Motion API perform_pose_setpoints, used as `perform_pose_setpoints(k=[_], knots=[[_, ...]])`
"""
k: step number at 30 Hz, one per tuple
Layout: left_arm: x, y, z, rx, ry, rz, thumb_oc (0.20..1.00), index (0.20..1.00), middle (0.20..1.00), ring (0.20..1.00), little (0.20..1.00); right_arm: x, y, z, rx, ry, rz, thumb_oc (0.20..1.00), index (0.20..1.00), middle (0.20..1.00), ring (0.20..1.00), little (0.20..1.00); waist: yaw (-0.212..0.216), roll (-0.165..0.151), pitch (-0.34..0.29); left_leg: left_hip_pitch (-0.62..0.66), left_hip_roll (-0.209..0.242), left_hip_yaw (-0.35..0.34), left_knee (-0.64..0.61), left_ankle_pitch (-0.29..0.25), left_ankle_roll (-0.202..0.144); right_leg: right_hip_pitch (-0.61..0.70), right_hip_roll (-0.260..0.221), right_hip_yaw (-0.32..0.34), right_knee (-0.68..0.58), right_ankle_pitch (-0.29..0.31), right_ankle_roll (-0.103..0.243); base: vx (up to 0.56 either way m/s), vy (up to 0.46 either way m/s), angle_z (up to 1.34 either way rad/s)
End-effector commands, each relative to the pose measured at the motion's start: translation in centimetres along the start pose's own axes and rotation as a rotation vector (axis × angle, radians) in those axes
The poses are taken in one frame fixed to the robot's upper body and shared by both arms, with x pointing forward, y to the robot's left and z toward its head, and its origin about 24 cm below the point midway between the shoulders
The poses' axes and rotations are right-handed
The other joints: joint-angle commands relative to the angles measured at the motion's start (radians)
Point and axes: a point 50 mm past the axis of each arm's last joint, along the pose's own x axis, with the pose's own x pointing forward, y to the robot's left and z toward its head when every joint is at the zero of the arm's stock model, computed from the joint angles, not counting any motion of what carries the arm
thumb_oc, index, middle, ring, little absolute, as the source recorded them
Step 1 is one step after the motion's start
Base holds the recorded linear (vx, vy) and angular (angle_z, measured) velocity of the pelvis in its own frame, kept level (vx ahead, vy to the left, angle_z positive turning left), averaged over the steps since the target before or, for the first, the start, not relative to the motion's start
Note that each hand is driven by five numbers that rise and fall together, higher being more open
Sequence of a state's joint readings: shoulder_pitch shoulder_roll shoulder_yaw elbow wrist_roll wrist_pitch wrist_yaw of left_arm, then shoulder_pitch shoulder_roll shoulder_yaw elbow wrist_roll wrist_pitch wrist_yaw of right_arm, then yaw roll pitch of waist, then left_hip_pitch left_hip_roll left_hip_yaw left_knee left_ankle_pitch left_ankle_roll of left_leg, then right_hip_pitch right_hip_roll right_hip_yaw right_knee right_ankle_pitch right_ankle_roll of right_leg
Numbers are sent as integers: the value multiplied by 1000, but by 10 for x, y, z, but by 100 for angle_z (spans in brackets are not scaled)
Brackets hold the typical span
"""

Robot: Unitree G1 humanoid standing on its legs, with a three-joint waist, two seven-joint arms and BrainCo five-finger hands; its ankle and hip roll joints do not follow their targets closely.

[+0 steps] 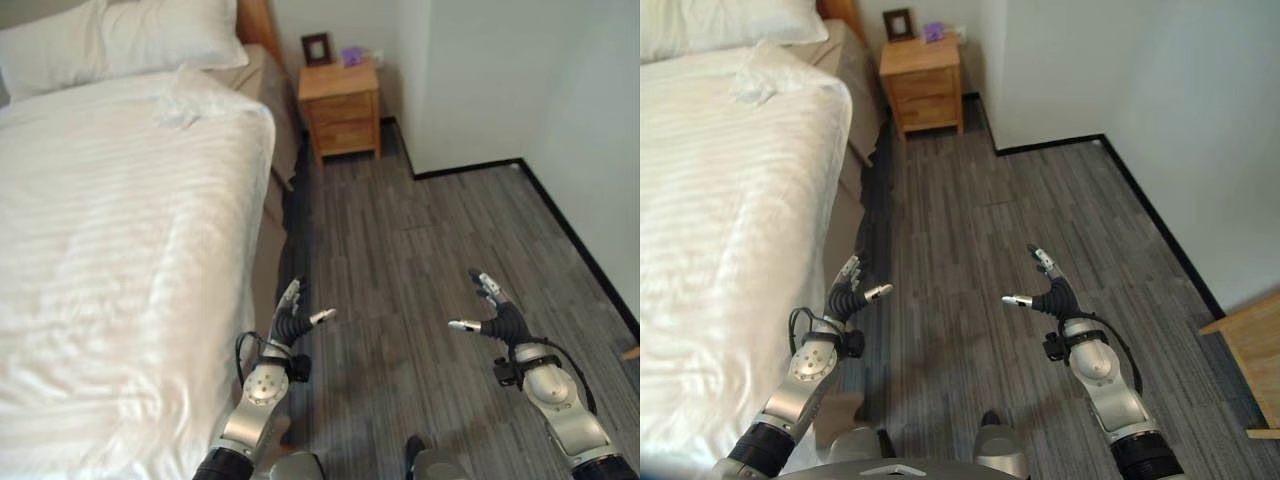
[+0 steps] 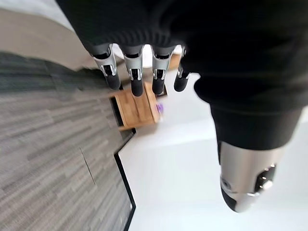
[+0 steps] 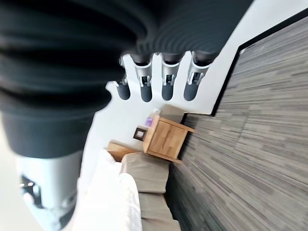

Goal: Making the bed.

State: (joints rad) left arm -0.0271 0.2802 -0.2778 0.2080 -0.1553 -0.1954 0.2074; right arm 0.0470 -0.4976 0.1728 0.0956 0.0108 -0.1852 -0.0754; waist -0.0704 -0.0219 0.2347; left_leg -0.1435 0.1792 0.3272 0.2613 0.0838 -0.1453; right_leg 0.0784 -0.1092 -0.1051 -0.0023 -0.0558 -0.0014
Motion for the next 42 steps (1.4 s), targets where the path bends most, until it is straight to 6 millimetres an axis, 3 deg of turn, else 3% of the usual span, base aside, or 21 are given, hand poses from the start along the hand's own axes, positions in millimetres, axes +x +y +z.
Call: perform_pose_setpoints(k=[1, 6, 9, 11, 14, 15, 17, 19, 20, 21, 25, 28, 30, 32, 33, 34, 35, 36, 38, 39, 42], knots=[[-2, 1, 20, -64, -100, -11, 1000, 1000, 1000, 1000, 1000, 4, -1, 18, -2, -115, 25, 1000, 1000, 1000, 1000, 1000, 60, 24, -1, -24, 4, 50, -274, 29, 29, 129, 65, 10, -85, -89, 80, 599, 80, -26], [-11, 2, 8, -77, -47, -15, 1000, 1000, 1000, 1000, 1000, 0, 7, 15, -13, -99, 59, 1000, 1000, 1000, 1000, 1000, 94, -4, -10, -123, 63, 50, -349, 36, 21, 261, 62, 46, -85, -168, 91, 657, 74, -28], [-15, 3, 5, -80, -29, -10, 1000, 1000, 1000, 1000, 1000, -3, 20, 14, -6, -97, 106, 1000, 1000, 1000, 1000, 1000, 124, -5, -33, -102, 54, 30, -349, 125, 23, 310, 60, 83, -85, -190, 91, 475, 79, -73], [-16, 3, 6, -64, -29, -28, 1000, 1000, 1000, 1000, 1000, -3, 28, 16, -2, -107, 126, 1000, 1000, 1000, 1000, 1000, 144, -38, -48, -64, 33, 59, -349, 133, 50, 302, 28, 61, 7, -138, 136, 601, 106, -64], [-11, 4, 8, -49, -31, -42, 1000, 1000, 1000, 1000, 1000, 7, 38, 32, -46, -184, 172, 1000, 1000, 1000, 1000, 1000, 152, -55, -36, 28, -5, 91, -348, 78, 98, 174, 17, 62, 360, 86, 263, 562, 166, -15], [-6, 6, 11, -40, -43, -47, 1000, 1000, 1000, 1000, 1000, 13, 39, 41, -75, -220, 184, 1000, 1000, 1000, 1000, 1000, 128, -32, -22, 109, -4, 85, -349, 26, 108, 48, -6, 8, 548, 174, 263, 668, 214, 2], [-1, 7, 15, -15, -58, -55, 1000, 1000, 1000, 1000, 1000, 16, 38, 49, -118, -255, 193, 1000, 1000, 1000, 1000, 1000, 105, -12, -15, 159, -5, 80, -349, -18, 109, -37, -103, -92, 559, 184, 263, 625, 146, 24], [1, 7, 18, -7, -69, -61, 1000, 1000, 1000, 1000, 1000, 17, 37, 51, -127, -264, 194, 1000, 1000, 1000, 1000, 1000, 92, -11, -10, 185, -19, 66, -349, -46, 107, -67, -143, -131, 510, 149, 248, 543, 21, 52], [-1, 5, 18, -9, -73, -74, 1000, 1000, 1000, 1000, 1000, 15, 38, 51, -129, -261, 210, 1000, 1000, 1000, 1000, 1000, 59, -1, -7, 242, -39, 23, -349, -98, 95, -136, -137, -165, 369, 65, 193, 870, -120, 59], [-3, 5, 15, -7, -64, -78, 1000, 1000, 1000, 1000, 1000, 13, 38, 44, -130, -229, 210, 1000, 1000, 1000, 1000, 1000, 29, -8, -10, 293, -62, 0, -349, -141, 86, -161, -98, -143, 149, 41, 178, 867, -123, 55], [-4, 12, 11, -14, -49, -44, 1000, 1000, 1000, 1000, 1000, 13, 38, 37, -116, -188, 194, 1000, 1000, 1000, 1000, 1000, -7, -3, -13, 372, -56, -30, -349, -200, 55, -268, -124, -150, -85, 117, 210, 575, -154, 78], [-5, 18, 5, -12, -29, -14, 1000, 1000, 1000, 1000, 1000, 10, 39, 32, -128, -163, 193, 1000, 1000, 1000, 1000, 1000, -35, 11, -12, 467, -52, -39, -349, -269, 39, -362, -153, -172, -84, 145, 226, 604, -175, 51], [-5, 15, -2, -14, -1, -25, 1000, 1000, 1000, 1000, 1000, 0, 36, 20, -124, -110, 180, 1000, 1000, 1000, 1000, 1000, -59, -2, -29, 528, -68, -90, -349, -303, 42, -316, -125, -103, -82, 171, 211, 595, -223, 40], [-6, 11, -4, -21, 10, -31, 1000, 1000, 1000, 1000, 1000, -5, 35, 15, -124, -84, 184, 1000, 1000, 1000, 1000, 1000, -70, 8, -28, 561, -51, -109, -316, -281, 30, -281, -108, -90, -78, 187, 199, 521, -277, 69], [-7, 4, -6, -53, 22, -38, 1000, 1000, 1000, 1000, 1000, -8, 29, 9, -134, -59, 170, 1000, 1000, 1000, 1000, 1000, -77, 30, -23, 507, -1, -133, -76, -177, -7, -206, -70, -100, -77, 182, 162, 534, -331, 72], [-7, 4, -6, -52, 22, -37, 1000, 1000, 1000, 1000, 1000, -7, 29, 9, -134, -59, 170, 1000, 1000, 1000, 1000, 1000, -82, 27, -26, 499, -3, -139, -73, -174, -8, -209, -75, -104, -79, 184, 161, 615, -505, 31], [-7, -1, -6, -84, 27, -48, 1000, 1000, 1000, 1000, 1000, -10, 23, 4, -114, -37, 153, 1000, 1000, 1000, 1000, 1000, -69, 15, -2, 370, 38, -160, 263, -9, -37, -117, -52, -123, -85, 153, 104, 409, -458, 3], [-6, -2, -4, -92, 20, -57, 1000, 1000, 1000, 1000, 1000, -8, 21, 7, -106, -50, 142, 1000, 1000, 1000, 1000, 1000, -59, -14, 16, 290, 33, -161, 427, 25, -43, -82, -58, -128, -85, 140, 83, 563, -571, -20], [-6, -3, -1, -98, 5, -61, 1000, 1000, 1000, 1000, 1000, -7, 20, 10, -97, -58, 137, 1000, 1000, 1000, 1000, 1000, -49, -33, 26, 249, 52, -122, 497, 11, -39, -53, -52, -119, -85, 120, 70, 368, -252, -51], [-6, -6, 0, -108, 0, -66, 1000, 1000, 1000, 1000, 1000, -6, 19, 10, -101, -55, 138, 1000, 1000, 1000, 1000, 1000, -24, -40, 33, 180, 68, -55, 496, -40, -24, -5, -41, -97, -85, 81, 57, 496, -116, -43], [-11, -11, -1, -123, 4, -82, 1000, 1000, 1000, 1000, 1000, -5, 22, 10, -107, -58, 152, 1000, 1000, 1000, 1000, 1000, 21, -28, 23, 63, 36, -12, 288, -86, 11, 63, -8, -54, -85, 14, 61, 572, -21, -35]])
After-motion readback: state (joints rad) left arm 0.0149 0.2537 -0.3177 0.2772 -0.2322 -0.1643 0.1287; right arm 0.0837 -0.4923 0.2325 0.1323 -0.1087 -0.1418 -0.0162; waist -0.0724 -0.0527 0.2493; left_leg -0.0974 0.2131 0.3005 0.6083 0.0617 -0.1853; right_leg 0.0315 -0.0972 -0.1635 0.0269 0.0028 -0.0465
